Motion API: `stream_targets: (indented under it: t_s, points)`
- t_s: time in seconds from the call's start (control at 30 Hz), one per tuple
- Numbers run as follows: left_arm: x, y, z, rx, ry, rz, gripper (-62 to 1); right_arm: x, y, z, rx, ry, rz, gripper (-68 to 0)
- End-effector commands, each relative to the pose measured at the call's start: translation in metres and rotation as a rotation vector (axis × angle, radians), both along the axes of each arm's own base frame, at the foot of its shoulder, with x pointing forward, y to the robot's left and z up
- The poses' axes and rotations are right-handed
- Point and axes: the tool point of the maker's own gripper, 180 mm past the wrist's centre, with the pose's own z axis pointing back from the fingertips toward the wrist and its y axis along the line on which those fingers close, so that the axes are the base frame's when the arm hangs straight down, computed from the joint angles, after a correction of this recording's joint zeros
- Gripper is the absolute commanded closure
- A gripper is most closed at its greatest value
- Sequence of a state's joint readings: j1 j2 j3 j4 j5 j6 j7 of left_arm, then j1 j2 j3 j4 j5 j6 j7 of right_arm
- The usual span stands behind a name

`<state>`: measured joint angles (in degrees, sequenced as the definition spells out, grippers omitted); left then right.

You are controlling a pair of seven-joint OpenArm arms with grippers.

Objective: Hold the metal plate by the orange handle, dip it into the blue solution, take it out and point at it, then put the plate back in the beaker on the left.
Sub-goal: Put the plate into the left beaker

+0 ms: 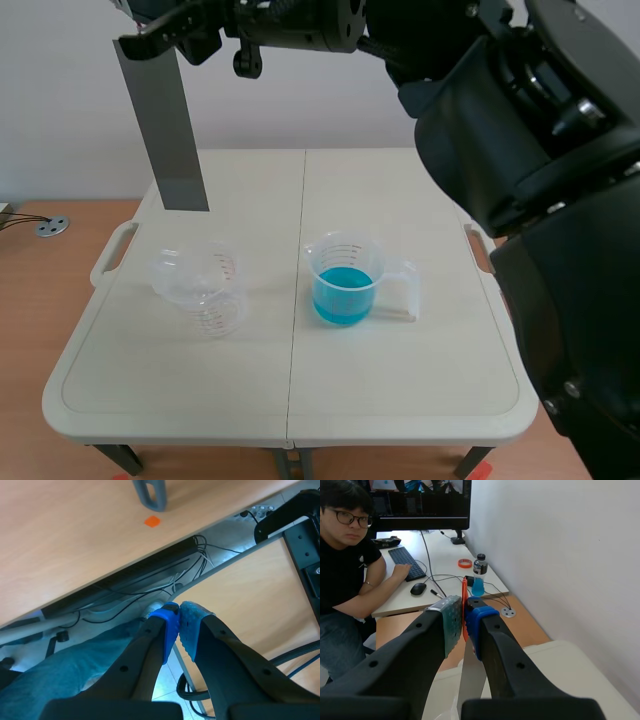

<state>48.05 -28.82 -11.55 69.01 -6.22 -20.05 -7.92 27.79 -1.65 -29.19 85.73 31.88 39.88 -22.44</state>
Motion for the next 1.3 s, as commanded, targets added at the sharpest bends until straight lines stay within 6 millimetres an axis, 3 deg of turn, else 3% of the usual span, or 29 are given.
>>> stream_targets:
  t_s: [0.0, 0.2, 0.47, 1.0, 1.27]
  points:
    - [-0.005, -0.013, -0.006, -0.032, 0.013, -0.006, -4.1, 0.002, 0.003, 0.018, 0.041, -0.036, 0.007, -1.5]
    - [-0.026, -0.038, -0.033, -0.072, 0.084, -0.045, -4.1, 0.008, 0.007, 0.006, 0.036, -0.012, -0.003, -1.5]
    - [-0.048, -0.056, -0.056, -0.096, 0.146, -0.063, -4.1, 0.008, 0.015, -0.012, 0.007, 0.016, 0.011, -1.5]
    - [-0.052, -0.06, -0.057, -0.115, 0.143, -0.065, -4.1, 0.001, 0.023, -0.021, -0.03, 0.009, 0.036, -1.5]
    - [-0.052, -0.06, -0.057, -0.115, 0.143, -0.065, -4.1, 0.008, 0.022, -0.043, -0.039, 0.074, 0.029, -1.5]
